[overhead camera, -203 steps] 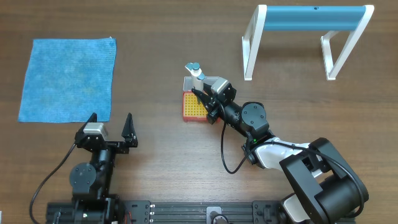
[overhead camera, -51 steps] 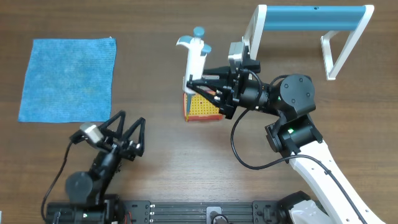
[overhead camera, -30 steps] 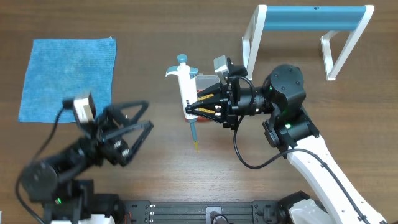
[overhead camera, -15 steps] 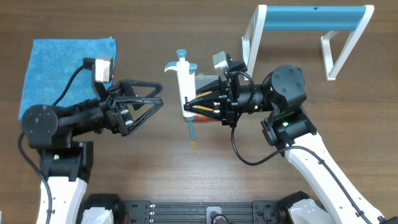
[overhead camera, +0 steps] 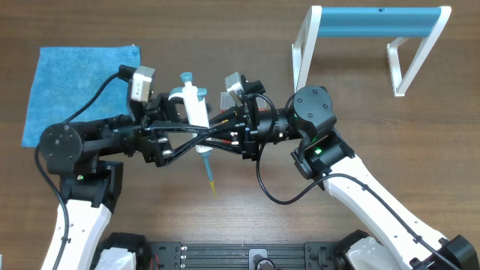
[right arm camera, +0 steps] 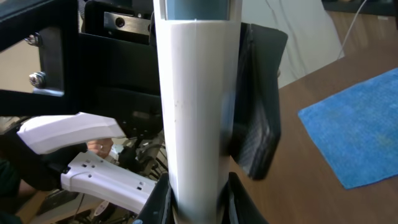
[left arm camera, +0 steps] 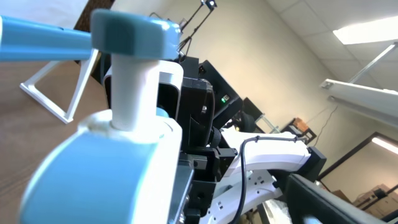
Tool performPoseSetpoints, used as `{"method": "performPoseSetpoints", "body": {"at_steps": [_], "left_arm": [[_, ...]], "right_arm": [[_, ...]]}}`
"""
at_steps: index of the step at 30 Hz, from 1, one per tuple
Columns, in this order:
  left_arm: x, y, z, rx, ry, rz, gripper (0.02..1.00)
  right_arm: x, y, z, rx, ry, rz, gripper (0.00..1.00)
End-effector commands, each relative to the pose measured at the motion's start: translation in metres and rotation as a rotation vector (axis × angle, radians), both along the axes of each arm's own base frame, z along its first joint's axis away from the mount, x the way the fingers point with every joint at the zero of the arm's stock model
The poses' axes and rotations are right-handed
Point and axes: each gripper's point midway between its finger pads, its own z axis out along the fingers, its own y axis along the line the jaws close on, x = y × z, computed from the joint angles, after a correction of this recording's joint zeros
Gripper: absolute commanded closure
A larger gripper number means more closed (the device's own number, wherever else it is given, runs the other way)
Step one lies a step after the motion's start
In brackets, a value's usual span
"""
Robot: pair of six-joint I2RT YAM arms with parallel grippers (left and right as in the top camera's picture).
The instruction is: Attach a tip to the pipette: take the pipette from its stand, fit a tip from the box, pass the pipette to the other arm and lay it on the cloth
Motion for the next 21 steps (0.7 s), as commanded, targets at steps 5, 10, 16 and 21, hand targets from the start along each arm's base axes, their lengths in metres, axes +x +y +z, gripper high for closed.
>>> {"method": "performPoseSetpoints", "body": {"at_steps": [5, 10, 16, 21], "left_arm": [[-0.0024, -0.0034, 0.0028, 0.008, -0.024, -0.028, 0.641], [-0.0023, -0.0033, 0.0028, 0.008, -0.024, -0.028, 0.853], [-0.0038, -0.0032, 0.0059, 0.006, -0.054, -0.028, 0.993], [-0.0044, -0.0027, 0.0078, 0.004, -0.072, -0.026, 0.993]], "right_arm": [[0.0035, 0.0027, 0.0085, 0.014, 0.007, -0.016, 0.923], [0.0008, 0.0023, 0.0085, 0.012, 0.015, 0.000, 0.921], [0.0008, 0.0023, 0.0087, 0.013, 0.013, 0.000, 0.923], [-0.0003, 0.0013, 0.0086, 0.013, 0.002, 0.009, 0.165]]}}
